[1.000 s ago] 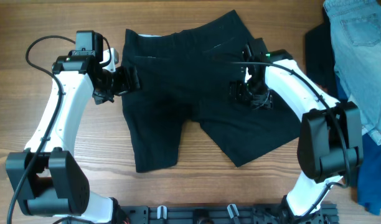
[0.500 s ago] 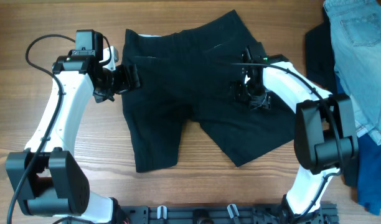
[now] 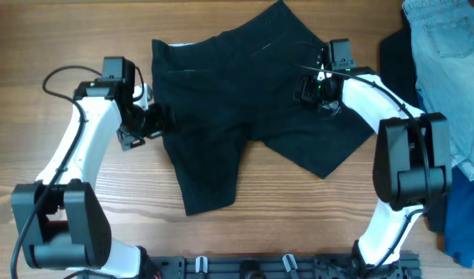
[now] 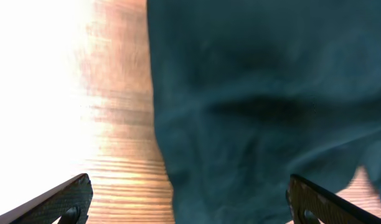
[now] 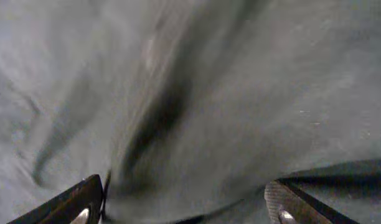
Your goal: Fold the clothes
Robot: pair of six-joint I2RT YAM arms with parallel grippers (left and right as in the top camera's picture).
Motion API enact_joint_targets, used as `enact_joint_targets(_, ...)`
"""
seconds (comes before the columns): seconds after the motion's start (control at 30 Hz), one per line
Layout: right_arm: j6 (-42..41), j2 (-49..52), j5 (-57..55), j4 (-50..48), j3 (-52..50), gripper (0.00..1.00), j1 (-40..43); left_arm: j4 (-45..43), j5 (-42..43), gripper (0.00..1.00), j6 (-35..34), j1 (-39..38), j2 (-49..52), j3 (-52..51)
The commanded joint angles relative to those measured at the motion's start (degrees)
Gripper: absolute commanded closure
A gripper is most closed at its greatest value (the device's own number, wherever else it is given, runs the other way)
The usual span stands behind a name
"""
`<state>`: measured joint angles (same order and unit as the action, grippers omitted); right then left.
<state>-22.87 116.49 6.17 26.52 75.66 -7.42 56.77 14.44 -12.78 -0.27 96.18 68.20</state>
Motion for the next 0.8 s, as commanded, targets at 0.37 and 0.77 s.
enact_joint_targets(0.37, 6.4, 2.5, 3.1, 5.1, 12.1, 0.0, 1.0, -12.5, 0.1, 0.01, 0.3, -6.0, 0.4, -10.8)
enact_joint_targets(0.77, 5.8, -10.6, 11.5, 27.2, 20.8, 0.0, 1.0, -16.7, -5.1, 0.82, 0.3, -14.2, 0.4, -14.0)
